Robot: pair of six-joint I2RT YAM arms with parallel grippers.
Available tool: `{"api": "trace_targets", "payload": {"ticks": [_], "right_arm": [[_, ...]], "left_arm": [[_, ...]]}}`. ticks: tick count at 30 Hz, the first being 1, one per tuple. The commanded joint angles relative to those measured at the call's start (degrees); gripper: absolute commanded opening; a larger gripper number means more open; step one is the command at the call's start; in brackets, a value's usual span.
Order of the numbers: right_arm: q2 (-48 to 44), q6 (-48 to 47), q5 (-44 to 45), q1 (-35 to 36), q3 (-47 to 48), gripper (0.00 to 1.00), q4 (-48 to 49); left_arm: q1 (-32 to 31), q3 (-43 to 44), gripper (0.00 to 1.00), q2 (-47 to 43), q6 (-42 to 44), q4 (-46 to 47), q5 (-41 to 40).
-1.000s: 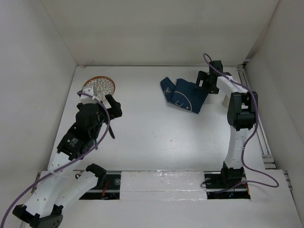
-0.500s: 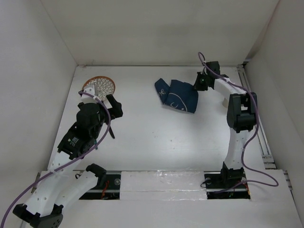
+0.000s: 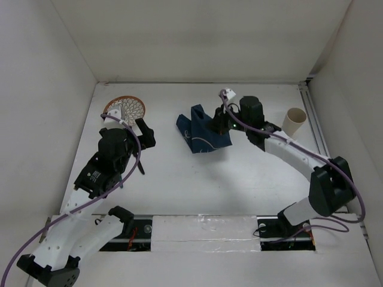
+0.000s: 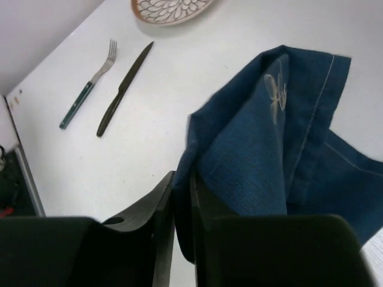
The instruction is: Set the dinner table for one person
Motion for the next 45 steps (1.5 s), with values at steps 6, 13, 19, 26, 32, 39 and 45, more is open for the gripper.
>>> {"api": "trace_targets", "payload": {"ticks": [6, 13, 19, 26, 32, 39, 45], "right_arm": [[-19.05, -1.62, -0.26, 8.6, -23.35, 0.57, 11.79], [-38.65, 1.28, 5.25, 20.12, -37.5, 0.73, 11.79], [-46.67, -0.03, 3.18, 21.8, -39.28, 0.91, 11.79], [-51.59, 6.26, 29.72, 23.03, -39.19, 0.95, 12.24], [-34.41, 12.71, 45.64, 10.05, -29.29, 1.0, 7.66], [-11.14, 10.16, 17.13, -10.06, -11.37, 1.0, 7.66], [7.44, 1.66, -6.19, -13.62, 5.25, 1.0, 3.37]], "left_arm": [[0.13, -0.25, 1.0, 0.76, 0.72, 2.14, -0.84], [0.13, -0.25, 1.0, 0.76, 0.19, 2.14, -1.54], [0.13, -0.25, 1.0, 1.29, 0.19, 1.53, -1.54], [0.13, -0.25, 1.0, -0.47, -0.34, 1.0, -3.3], [0.13, -0.25, 1.0, 0.14, -0.34, 1.0, -2.77], [0.13, -0.25, 1.0, 0.14, -0.34, 1.53, -1.63], [0.13, -0.78, 1.0, -0.38, 0.19, 2.05, -1.1]]}}
